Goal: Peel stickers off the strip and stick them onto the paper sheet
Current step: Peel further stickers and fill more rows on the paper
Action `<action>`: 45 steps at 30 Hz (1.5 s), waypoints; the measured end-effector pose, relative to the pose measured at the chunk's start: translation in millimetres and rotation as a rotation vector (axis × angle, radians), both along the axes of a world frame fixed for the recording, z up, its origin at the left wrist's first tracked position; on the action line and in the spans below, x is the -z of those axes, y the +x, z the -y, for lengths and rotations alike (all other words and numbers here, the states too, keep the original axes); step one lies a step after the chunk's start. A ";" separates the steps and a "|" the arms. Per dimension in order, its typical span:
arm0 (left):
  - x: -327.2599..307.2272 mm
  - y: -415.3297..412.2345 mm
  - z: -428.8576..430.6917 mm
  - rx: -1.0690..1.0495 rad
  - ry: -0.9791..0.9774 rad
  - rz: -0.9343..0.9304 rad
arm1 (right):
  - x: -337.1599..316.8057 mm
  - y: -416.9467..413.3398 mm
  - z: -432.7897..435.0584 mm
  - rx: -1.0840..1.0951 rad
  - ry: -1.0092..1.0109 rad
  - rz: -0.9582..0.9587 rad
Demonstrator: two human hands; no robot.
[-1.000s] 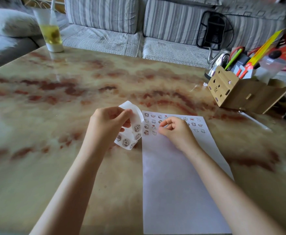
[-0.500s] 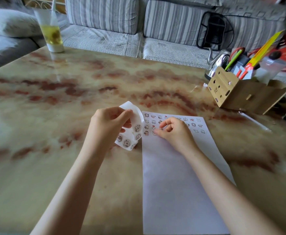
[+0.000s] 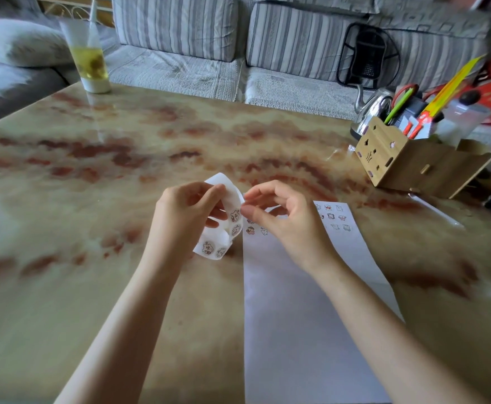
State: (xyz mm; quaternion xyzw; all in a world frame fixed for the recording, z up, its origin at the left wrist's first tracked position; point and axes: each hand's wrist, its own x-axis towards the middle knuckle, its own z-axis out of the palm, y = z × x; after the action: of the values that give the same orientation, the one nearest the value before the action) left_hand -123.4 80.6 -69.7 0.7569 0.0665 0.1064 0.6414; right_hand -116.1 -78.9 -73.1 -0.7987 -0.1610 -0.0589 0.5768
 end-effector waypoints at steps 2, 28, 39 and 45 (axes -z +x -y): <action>0.5 0.6 -0.7 0.000 0.008 0.016 | -0.4 -0.6 -2.8 -0.008 0.028 -0.010; -1.2 -0.7 3.7 0.175 -0.069 -0.008 | 2.1 1.2 -3.3 0.050 0.141 -0.007; -2.3 -3.0 4.3 0.171 0.012 -0.015 | -2.3 0.8 -0.3 0.021 0.016 -0.031; -0.2 -2.7 4.3 0.149 0.043 -0.035 | -4.6 -3.2 0.1 0.000 -0.041 0.016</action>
State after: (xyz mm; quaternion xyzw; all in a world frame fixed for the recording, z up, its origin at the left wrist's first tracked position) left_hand -126.2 76.4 -69.5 0.7751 0.0187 0.0464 0.6298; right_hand -119.3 -79.0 -68.4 -0.8100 -0.1667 -0.0618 0.5588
